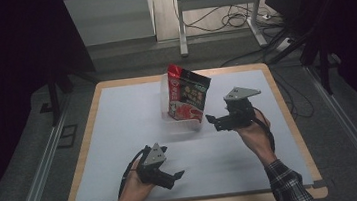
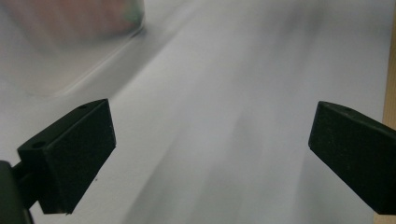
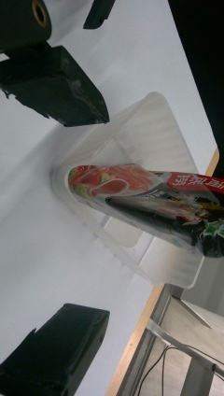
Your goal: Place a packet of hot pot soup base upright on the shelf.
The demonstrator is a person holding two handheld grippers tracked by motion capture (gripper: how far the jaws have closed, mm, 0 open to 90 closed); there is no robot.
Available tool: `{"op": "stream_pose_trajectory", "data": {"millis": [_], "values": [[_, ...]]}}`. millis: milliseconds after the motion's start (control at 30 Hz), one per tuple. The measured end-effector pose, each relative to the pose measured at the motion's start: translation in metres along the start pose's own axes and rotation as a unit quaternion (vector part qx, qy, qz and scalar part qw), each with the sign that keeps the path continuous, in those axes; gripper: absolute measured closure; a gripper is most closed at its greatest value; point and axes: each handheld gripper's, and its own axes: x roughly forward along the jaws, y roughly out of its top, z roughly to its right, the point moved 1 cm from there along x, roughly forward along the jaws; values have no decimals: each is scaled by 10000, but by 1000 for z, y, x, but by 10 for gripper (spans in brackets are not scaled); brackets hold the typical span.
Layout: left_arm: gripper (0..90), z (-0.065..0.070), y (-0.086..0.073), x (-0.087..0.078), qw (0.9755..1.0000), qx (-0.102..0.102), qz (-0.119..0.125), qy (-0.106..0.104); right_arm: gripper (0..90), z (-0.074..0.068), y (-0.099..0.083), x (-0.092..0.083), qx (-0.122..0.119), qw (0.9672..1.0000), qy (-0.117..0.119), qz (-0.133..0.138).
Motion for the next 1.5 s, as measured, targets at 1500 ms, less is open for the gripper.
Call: {"op": "stream_pose_trajectory", "data": {"millis": [1500], "values": [[0, -3, 0, -4, 9999, -25, 54, 130, 59, 0, -43, -35, 39, 9985, -281, -465]]}}
